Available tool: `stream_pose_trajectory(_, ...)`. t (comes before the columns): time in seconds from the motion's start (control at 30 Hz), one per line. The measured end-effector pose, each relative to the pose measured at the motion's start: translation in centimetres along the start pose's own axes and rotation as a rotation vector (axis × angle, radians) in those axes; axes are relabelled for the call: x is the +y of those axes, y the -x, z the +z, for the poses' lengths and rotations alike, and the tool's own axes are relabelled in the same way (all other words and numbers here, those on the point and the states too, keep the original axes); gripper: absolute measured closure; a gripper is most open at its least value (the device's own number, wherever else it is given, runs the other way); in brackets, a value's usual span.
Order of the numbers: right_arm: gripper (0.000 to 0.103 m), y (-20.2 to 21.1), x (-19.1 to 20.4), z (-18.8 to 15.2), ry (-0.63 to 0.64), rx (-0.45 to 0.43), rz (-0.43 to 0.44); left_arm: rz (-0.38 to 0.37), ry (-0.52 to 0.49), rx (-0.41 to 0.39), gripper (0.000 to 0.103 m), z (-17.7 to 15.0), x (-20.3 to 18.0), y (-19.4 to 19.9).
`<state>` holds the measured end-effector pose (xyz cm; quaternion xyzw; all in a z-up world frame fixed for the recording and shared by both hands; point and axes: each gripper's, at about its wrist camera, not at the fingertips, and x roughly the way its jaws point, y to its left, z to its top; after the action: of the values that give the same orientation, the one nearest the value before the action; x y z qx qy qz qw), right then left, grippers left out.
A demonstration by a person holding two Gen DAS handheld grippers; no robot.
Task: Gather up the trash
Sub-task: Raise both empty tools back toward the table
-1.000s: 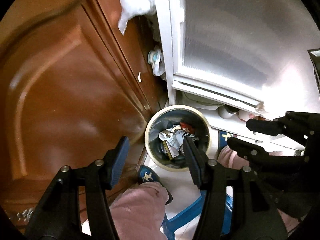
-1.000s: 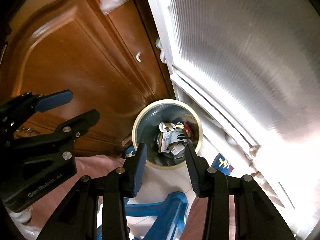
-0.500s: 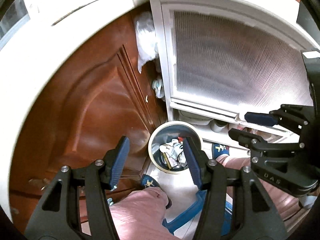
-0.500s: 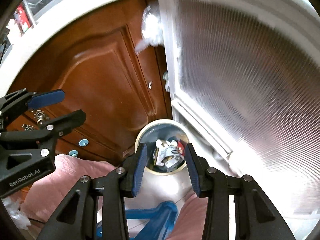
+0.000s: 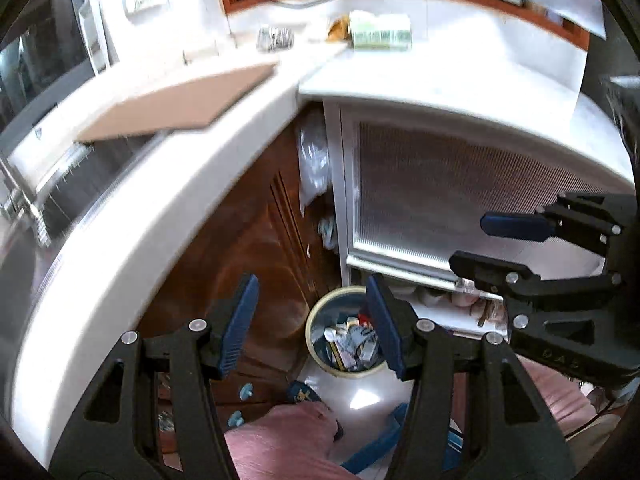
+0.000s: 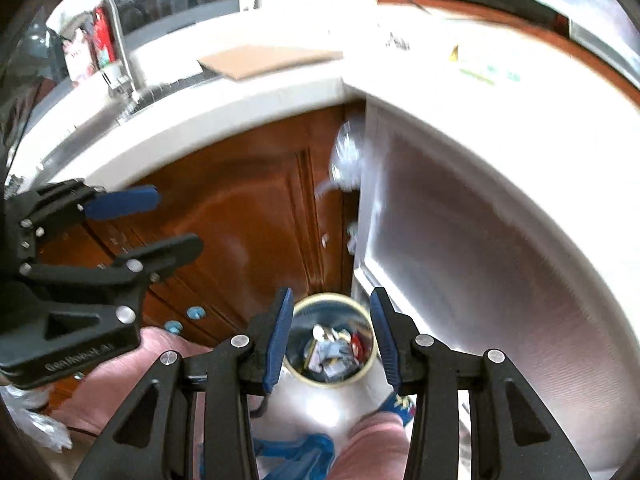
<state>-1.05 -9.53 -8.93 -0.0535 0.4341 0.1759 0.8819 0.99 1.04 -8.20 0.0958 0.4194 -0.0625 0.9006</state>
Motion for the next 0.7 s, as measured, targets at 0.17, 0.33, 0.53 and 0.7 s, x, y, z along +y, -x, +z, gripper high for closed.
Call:
stream_pose_trajectory(0.17, 0.048, 4.1, -0.2, 4.0, 0.033, -0.088, -0.002, -0.028, 0.009, -0.06, 0.046, 3.3, 1.3, 3.4)
stream_pose_trajectory(0.33, 0.045, 7.4, -0.2, 8.6, 0.146, -0.124, -0.036, -0.056, 0.047, -0.112, 0.044, 7.6, 3.1, 6.3)
stream_pose_trajectory(0.53, 0.033, 9.8, -2.2, 14.2, 0.202, -0.168, -0.077, 0.003, 0.034, -0.19, 0.042, 12.9, 4.9, 8.2)
stream_pose_trajectory(0.7, 0.032, 9.3, -5.8, 19.3, 0.177, -0.177, -0.117, -0.005, 0.036, -0.193, 0.042, 17.3, 6.1, 7.9)
